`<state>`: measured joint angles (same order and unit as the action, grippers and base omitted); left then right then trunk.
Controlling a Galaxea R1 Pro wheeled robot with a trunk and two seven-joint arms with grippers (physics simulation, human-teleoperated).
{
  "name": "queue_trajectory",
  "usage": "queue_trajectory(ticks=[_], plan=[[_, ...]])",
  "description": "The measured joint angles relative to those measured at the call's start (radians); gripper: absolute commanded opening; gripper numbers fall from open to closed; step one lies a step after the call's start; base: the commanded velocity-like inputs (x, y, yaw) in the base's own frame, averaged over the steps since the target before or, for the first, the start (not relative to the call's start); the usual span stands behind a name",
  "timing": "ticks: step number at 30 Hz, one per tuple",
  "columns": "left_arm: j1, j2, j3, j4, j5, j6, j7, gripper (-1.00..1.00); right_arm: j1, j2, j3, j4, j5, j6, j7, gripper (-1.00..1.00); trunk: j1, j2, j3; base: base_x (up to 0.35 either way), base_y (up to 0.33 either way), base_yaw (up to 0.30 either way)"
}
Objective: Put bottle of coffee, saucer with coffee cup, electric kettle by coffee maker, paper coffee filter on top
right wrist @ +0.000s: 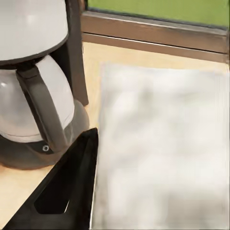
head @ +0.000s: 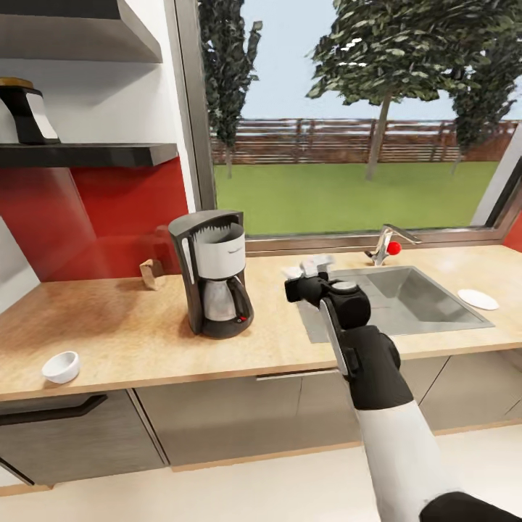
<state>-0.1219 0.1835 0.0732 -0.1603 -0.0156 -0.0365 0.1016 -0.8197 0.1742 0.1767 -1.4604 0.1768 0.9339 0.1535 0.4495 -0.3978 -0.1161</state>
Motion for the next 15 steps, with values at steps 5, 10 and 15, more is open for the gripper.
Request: queue_trajectory(ticks=[5,10,15], plan=[[0.001,0.001,-0.006,0.002,-0.002,-0.001,-0.002,1.00,-0.358,0.000,-0.001,0.278,0.002,0.109,-0.006,-1.00,0.000,0.000,0.000,0.000,0.000,0.000],[0.002,-0.004,-0.009,0.024,-0.003,0.000,-0.002,1.00,-0.819,0.000,-0.004,0.856,0.004,0.110,-0.006,-1.00,0.000,-0.001,0.000,0.000,0.000,0.000],[0.001,-0.007,-0.009,0.031,-0.002,0.003,-0.001,1.00,-1.032,0.000,-0.006,1.192,0.000,0.110,-0.006,-1.00,0.000,0.000,0.000,0.000,0.000,0.000]])
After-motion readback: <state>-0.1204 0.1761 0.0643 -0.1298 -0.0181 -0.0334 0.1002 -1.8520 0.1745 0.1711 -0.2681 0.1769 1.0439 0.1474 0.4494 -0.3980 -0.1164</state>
